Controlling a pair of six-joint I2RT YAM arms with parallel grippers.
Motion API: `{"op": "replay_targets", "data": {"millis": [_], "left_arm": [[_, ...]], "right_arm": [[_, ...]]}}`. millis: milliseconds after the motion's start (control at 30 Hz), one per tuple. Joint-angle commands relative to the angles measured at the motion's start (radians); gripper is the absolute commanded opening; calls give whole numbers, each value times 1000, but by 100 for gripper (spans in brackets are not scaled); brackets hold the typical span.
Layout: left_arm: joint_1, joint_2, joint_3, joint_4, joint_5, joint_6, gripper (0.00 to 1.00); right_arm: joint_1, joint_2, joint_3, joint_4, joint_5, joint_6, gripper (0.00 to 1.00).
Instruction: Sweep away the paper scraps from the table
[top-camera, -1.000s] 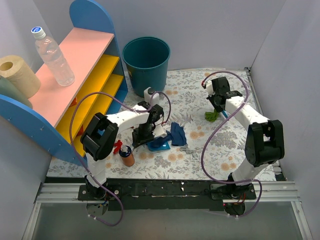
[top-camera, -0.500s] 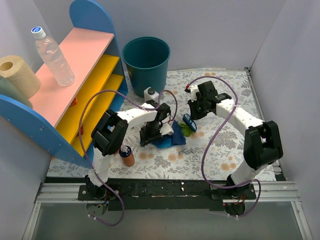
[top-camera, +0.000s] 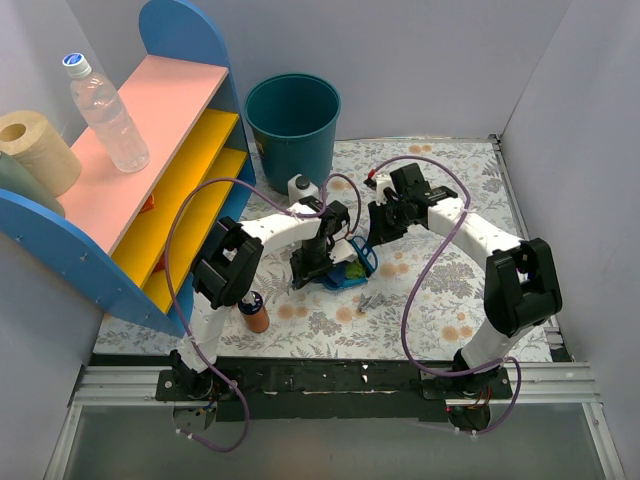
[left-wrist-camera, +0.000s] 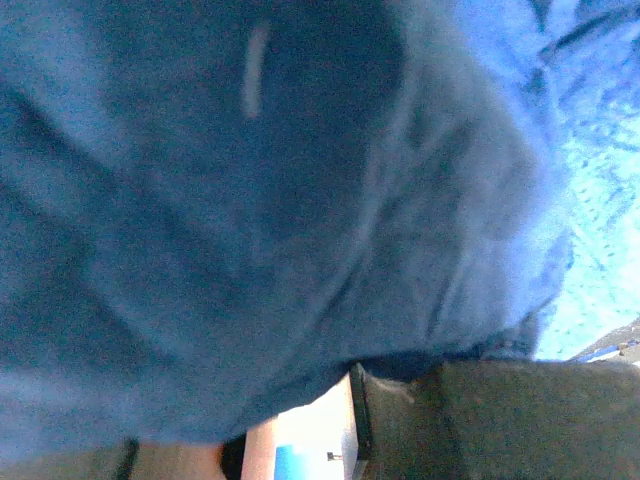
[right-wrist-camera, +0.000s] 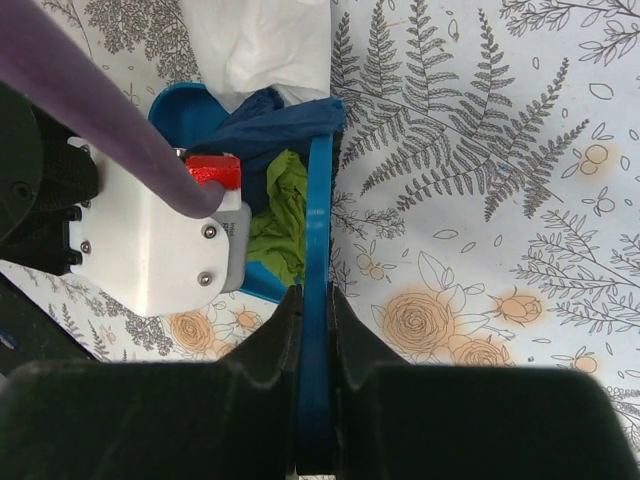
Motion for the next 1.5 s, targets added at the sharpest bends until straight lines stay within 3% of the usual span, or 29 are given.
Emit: {"op": "replay_targets", "data": {"millis": [0,133,267,800,1233,1467], "left_arm": [[8,-26,17,39,38,-33,0],[29,-70,-6,106,56,-38,0],[33,-141,-52,212,68,-11,0],[43,-161,-43,359,151,1,0],[46,-171,32,359,211,-36,0],[48,-178,186,274,217,-68,0]], "right_arm": [[6,-39,50,-49,21,7,1],[2,-81,62,-77,110,-61,1],[-3,-137,59,-98,55,-163,1],[-93,-200,119,-199,127,-228,1],[-277,-181,123,-198,89,-207,1],[-336,-174,47,-144,78,-171,1]]}}
